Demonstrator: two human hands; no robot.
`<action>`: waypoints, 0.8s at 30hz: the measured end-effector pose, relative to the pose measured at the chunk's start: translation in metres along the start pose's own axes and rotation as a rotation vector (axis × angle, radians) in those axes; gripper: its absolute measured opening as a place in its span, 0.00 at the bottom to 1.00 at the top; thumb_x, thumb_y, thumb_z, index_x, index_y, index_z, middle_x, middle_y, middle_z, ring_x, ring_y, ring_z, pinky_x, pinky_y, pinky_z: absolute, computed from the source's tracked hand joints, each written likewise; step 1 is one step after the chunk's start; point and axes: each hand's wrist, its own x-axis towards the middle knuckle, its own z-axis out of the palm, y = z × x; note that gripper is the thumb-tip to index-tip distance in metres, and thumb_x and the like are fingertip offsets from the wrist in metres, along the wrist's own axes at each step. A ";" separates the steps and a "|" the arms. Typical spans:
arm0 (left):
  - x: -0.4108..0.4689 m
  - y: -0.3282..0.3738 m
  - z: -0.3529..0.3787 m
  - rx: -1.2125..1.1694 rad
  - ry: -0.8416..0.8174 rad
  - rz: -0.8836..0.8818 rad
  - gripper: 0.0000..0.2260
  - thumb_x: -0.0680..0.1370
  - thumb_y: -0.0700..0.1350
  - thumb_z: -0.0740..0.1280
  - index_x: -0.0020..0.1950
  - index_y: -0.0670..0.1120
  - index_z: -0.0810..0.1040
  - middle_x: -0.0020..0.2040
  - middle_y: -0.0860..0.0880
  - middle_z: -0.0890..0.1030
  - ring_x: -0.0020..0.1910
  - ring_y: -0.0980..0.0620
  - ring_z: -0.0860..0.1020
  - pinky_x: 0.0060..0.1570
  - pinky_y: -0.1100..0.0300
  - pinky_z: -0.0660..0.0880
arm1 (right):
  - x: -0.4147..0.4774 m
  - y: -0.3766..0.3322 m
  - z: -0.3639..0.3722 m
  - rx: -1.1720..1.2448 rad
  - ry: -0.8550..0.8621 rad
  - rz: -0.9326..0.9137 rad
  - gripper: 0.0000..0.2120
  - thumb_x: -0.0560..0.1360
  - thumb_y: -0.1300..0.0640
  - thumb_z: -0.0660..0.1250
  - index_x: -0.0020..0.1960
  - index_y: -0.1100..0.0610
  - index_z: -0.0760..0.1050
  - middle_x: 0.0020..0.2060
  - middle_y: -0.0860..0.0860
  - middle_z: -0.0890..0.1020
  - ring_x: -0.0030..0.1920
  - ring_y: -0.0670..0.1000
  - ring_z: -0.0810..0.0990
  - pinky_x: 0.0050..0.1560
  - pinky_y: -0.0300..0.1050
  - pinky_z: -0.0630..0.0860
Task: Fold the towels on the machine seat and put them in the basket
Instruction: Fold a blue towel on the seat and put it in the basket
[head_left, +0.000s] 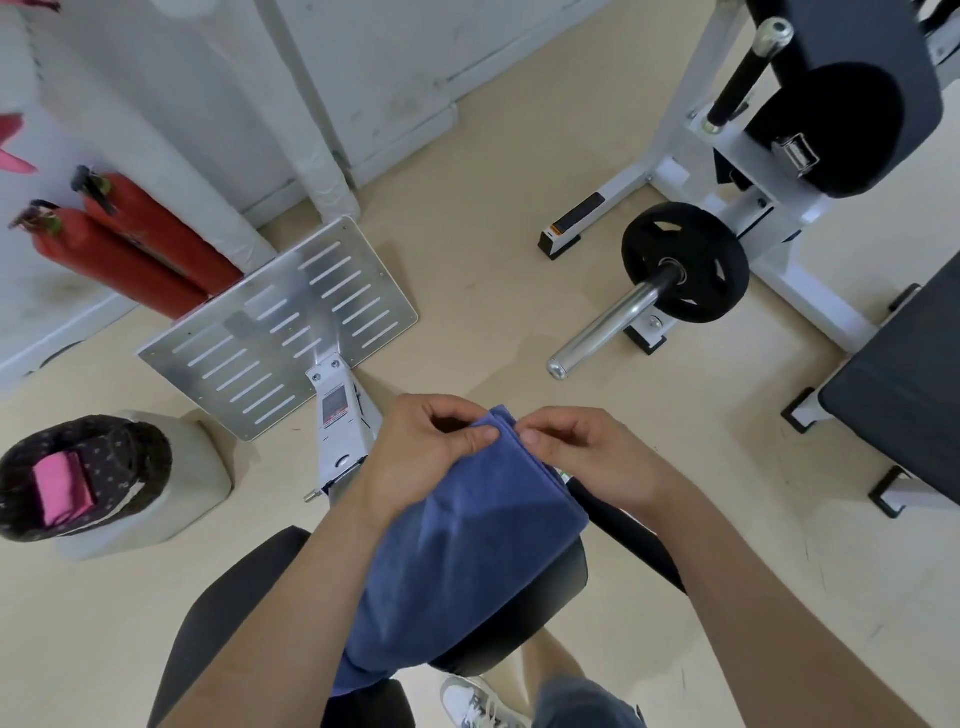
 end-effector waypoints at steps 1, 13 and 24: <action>-0.004 0.004 -0.005 -0.007 0.014 0.011 0.04 0.72 0.35 0.72 0.42 0.42 0.85 0.41 0.45 0.85 0.41 0.52 0.82 0.49 0.53 0.78 | -0.004 -0.003 0.000 -0.055 -0.039 0.007 0.05 0.76 0.55 0.68 0.49 0.53 0.82 0.45 0.45 0.83 0.47 0.41 0.80 0.50 0.32 0.75; -0.075 0.045 -0.082 -0.206 0.406 0.186 0.12 0.70 0.33 0.72 0.37 0.50 0.86 0.39 0.52 0.85 0.40 0.55 0.81 0.45 0.64 0.78 | -0.016 -0.082 0.012 -0.770 -0.022 -0.180 0.08 0.73 0.47 0.70 0.42 0.52 0.82 0.44 0.45 0.79 0.47 0.48 0.78 0.53 0.50 0.75; -0.098 0.104 -0.158 -0.208 0.777 0.343 0.03 0.73 0.37 0.72 0.45 0.40 0.83 0.39 0.49 0.83 0.35 0.62 0.79 0.38 0.72 0.74 | 0.019 -0.245 0.060 -1.321 0.064 -0.823 0.13 0.74 0.46 0.64 0.45 0.55 0.82 0.46 0.49 0.81 0.46 0.53 0.78 0.47 0.51 0.74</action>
